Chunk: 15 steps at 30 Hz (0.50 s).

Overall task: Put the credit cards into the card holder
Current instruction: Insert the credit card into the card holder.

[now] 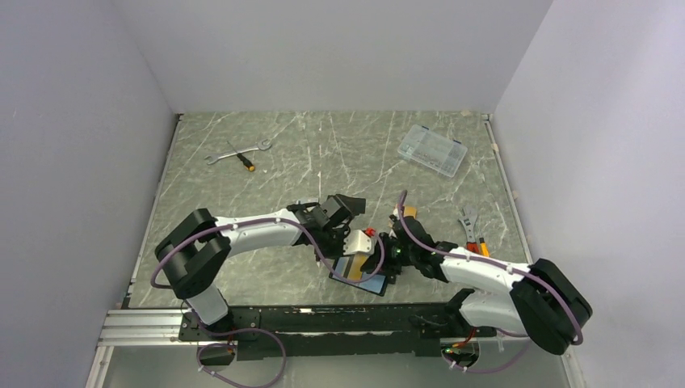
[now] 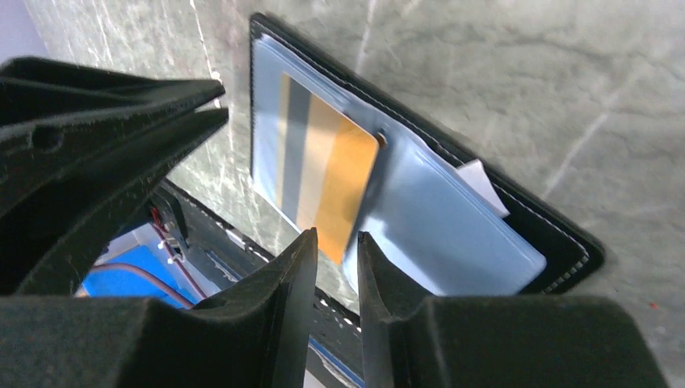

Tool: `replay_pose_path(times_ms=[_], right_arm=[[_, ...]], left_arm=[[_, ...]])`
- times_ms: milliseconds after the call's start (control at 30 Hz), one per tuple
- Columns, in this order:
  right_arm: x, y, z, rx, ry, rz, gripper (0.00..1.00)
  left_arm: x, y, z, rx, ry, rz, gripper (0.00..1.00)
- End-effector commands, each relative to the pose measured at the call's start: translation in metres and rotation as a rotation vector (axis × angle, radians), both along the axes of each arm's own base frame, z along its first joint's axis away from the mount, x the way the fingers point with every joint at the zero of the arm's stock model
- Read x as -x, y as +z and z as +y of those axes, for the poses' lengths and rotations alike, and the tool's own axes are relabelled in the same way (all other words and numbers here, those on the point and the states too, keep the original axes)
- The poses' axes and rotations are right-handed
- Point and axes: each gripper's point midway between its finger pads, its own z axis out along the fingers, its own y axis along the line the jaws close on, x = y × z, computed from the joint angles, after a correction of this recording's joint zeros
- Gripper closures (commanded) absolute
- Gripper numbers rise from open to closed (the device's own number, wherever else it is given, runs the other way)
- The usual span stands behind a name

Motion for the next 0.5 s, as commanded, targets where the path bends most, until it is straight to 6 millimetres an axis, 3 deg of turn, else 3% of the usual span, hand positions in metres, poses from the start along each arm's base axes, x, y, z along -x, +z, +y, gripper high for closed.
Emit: replay_pose_path(times_ms=[0,133,200,467], right_arm=[[-0.025,0.022,0.020,-0.029,0.012,-0.081,0.73],[-0.027,0.020,0.023,-0.017,0.025,-0.077,0.85],[-0.025,0.021,0.022,-0.015,0.025,-0.077,0.99],[-0.008,0.017,0.000,0.027,0.005,-0.057,1.00]], left_arm=[[0.000,0.029,-0.005,0.077,0.002,0.015,0.76],[-0.005,0.031,0.004,0.085,0.025,0.020,0.75],[-0.005,0.027,0.007,0.083,0.025,0.026,0.74],[0.012,0.008,-0.003,0.095,-0.050,0.081,0.75]])
